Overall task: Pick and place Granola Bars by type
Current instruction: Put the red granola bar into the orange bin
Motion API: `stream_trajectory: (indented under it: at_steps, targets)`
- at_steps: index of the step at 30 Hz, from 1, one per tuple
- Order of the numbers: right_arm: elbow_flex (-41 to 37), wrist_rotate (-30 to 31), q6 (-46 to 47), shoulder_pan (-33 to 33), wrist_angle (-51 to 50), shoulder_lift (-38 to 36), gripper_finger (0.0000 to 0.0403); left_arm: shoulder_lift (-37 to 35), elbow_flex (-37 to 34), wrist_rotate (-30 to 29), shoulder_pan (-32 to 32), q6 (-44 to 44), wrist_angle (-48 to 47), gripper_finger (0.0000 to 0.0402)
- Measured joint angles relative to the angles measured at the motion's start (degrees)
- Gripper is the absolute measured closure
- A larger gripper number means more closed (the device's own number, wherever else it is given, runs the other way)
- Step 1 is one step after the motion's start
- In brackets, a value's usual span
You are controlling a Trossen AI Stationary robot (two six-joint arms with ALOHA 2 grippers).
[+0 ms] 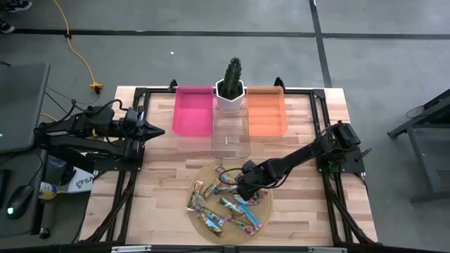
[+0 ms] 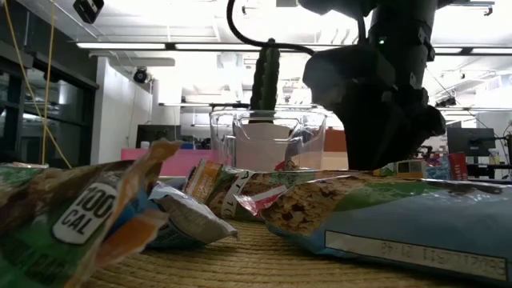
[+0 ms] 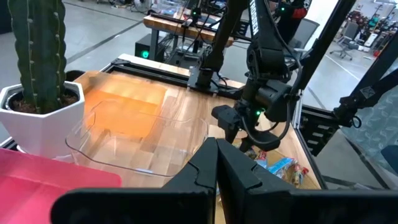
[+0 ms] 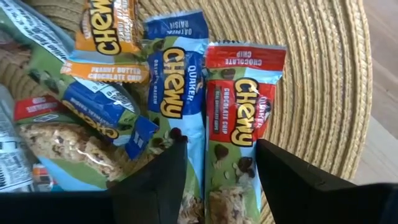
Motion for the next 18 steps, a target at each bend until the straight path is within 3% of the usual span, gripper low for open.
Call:
stream_trajectory:
  at_steps: [18]
  targets:
    - [0.02, 1.08, 0.83, -0.42, -3.25, 0.49, 0.0227, 0.0, 0.0, -0.11, -0.01, 0.0, 0.03, 0.0401]
